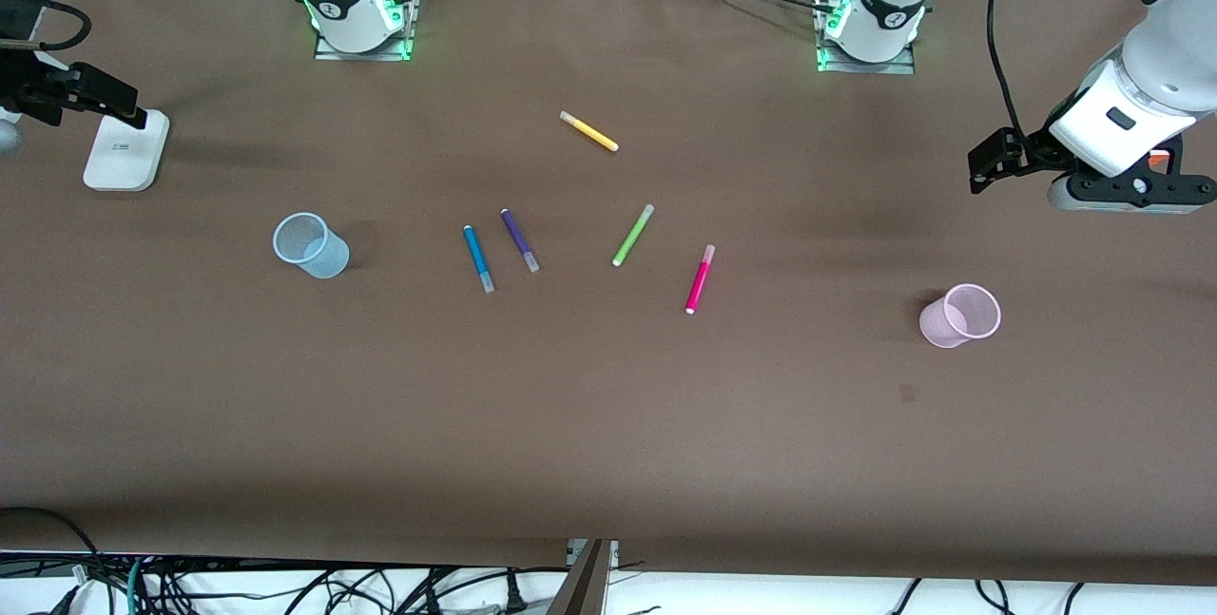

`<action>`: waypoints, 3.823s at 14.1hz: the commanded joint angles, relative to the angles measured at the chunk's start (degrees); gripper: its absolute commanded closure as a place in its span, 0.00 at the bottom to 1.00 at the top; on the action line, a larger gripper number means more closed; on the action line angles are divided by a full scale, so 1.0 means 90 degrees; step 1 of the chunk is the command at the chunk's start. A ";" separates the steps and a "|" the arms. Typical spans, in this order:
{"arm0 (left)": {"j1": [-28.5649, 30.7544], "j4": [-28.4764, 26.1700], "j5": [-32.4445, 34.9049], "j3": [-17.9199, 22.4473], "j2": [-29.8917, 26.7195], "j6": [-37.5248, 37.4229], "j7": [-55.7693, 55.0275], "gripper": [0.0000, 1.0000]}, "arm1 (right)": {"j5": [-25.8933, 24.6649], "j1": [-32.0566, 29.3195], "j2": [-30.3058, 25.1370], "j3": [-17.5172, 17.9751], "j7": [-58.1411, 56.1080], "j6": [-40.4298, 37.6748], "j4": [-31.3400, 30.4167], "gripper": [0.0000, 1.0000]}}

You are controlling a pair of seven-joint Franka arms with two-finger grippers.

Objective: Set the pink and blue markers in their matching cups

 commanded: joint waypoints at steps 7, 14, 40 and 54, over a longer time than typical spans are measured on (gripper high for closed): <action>0.0066 -0.0055 -0.0146 -0.0060 -0.0054 0.0043 0.0003 0.00 | -0.0110 0.0225 0.0378 0.0159 0.0107 -0.0060 0.0214 0.00; -0.0041 -0.0075 -0.0429 -0.0664 0.0744 -0.0593 -0.0085 0.00 | 0.0280 0.1104 0.2017 0.0198 0.0020 0.0700 0.0214 0.00; -0.1516 -0.0231 0.0880 -0.1613 0.4477 0.3773 -0.1521 0.43 | 0.0993 0.3029 0.4783 0.0198 0.0684 0.4901 -0.0353 0.70; -0.1175 0.0714 0.1228 -0.1555 0.3793 0.0585 -0.0946 1.00 | 0.1616 0.1508 0.2850 0.0101 -0.5295 0.2218 -0.0235 1.00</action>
